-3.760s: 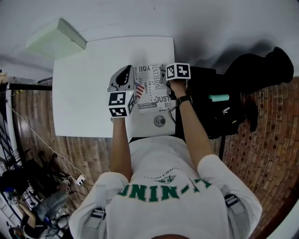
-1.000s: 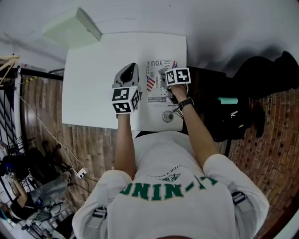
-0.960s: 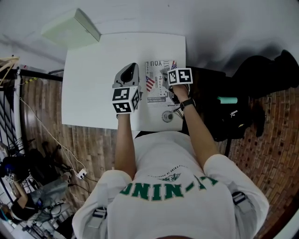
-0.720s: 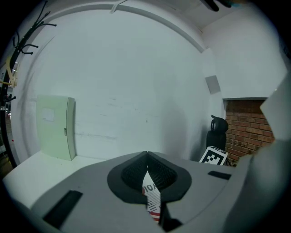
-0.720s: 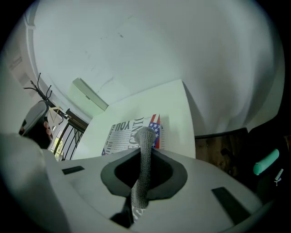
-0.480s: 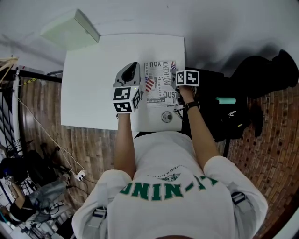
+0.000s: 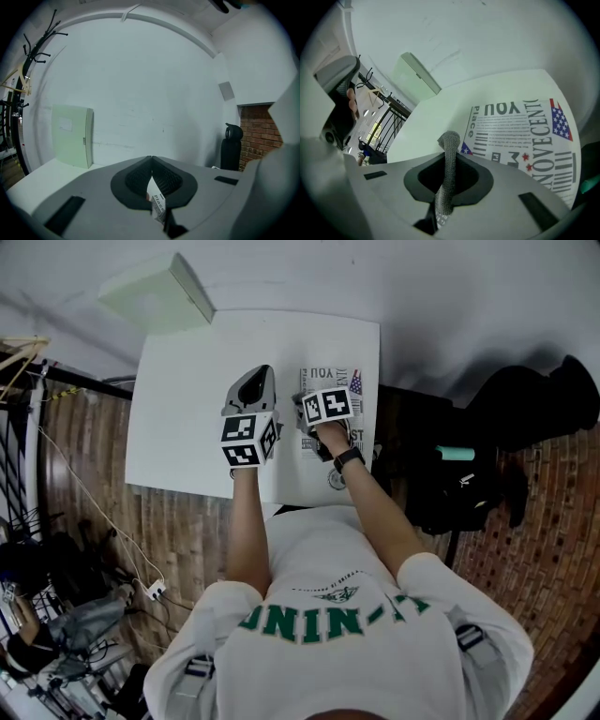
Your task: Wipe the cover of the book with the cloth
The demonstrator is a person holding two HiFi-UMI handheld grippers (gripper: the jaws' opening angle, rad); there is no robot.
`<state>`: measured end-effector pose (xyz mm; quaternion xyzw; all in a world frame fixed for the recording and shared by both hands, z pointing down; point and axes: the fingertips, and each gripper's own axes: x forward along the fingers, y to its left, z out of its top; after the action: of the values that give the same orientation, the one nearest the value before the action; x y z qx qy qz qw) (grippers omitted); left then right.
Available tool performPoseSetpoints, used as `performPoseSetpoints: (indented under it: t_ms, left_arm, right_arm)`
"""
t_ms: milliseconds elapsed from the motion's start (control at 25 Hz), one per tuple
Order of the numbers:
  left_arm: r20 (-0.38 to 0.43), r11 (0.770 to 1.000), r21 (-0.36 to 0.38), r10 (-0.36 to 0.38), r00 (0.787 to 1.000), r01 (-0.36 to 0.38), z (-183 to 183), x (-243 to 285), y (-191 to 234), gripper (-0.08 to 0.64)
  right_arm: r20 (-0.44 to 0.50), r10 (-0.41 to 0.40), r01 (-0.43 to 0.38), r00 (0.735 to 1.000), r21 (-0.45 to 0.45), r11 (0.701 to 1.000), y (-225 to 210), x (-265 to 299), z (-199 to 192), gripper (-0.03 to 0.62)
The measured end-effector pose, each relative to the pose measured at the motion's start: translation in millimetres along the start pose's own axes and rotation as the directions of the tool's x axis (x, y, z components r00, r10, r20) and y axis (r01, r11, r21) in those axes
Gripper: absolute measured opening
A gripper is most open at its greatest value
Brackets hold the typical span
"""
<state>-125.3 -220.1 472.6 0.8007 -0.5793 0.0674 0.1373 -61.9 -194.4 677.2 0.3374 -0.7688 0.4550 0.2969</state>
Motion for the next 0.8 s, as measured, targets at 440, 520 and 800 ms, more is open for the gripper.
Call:
performPoseSetpoints:
  t_ms: [440, 520, 800]
  left_arm:
    - [0.009, 0.997, 0.018, -0.071, 0.997, 0.071, 7, 17, -20, 0.005]
    - [0.007, 0.995, 0.023, -0.096, 0.995, 0.096, 7, 22, -32, 0.006]
    - [0.008, 0.986, 0.047, -0.159, 0.987, 0.158, 6, 28, -55, 0.005]
  right_arm:
    - [0.074, -0.087, 0.078, 0.993, 0.113, 0.990, -76, -51, -8, 0.037]
    - [0.092, -0.125, 0.111, 0.988, 0.145, 0.983, -101, -71, -12, 0.037]
    - [0.129, -0.192, 0.160, 0.973, 0.225, 0.961, -136, -98, -17, 0.037]
